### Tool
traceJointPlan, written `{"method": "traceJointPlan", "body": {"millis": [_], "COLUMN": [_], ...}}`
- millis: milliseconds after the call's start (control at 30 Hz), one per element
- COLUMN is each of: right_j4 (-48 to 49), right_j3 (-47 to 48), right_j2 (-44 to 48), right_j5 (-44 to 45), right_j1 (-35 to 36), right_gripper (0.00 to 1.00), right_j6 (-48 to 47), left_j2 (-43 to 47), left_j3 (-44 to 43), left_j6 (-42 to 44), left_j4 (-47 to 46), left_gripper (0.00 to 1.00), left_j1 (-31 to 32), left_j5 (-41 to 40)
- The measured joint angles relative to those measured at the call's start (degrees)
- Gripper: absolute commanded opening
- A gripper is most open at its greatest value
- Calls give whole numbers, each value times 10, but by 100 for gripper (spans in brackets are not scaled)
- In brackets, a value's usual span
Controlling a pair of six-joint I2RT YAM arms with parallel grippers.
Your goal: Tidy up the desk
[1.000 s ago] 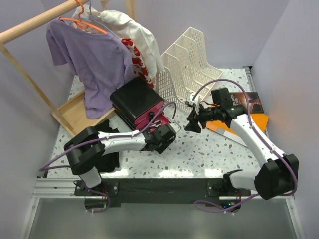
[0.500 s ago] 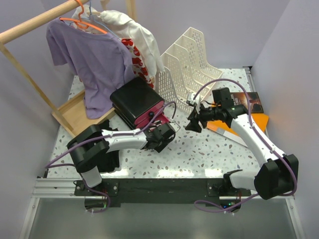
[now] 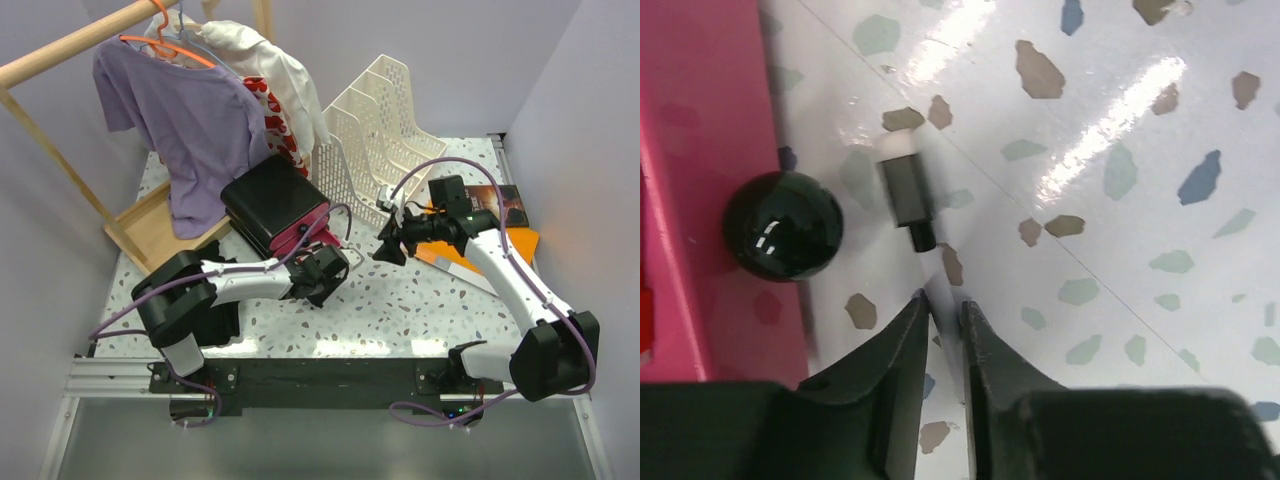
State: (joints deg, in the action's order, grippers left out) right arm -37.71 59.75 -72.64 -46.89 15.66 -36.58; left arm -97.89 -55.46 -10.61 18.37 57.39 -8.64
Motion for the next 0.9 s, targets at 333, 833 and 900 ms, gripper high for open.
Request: {"method": "traceJointPlan", "body": {"millis": [333, 833, 900], "right_j4": [0, 0, 0], "right_j3": [0, 0, 0], "right_j2": [4, 10, 11], "right_j5": [-9, -14, -17], "right_j1": [-8, -15, -15], "right_gripper": [60, 60, 60], "right_j6": [0, 0, 0], "left_j2": [21, 192, 191], "left_j3": [20, 11, 9], "left_j6": [-7, 102, 113], "left_j4": [-7, 6, 6], "left_gripper": [0, 0, 0], "left_j1": [1, -37, -57], "left_j5": [42, 2, -7]}}
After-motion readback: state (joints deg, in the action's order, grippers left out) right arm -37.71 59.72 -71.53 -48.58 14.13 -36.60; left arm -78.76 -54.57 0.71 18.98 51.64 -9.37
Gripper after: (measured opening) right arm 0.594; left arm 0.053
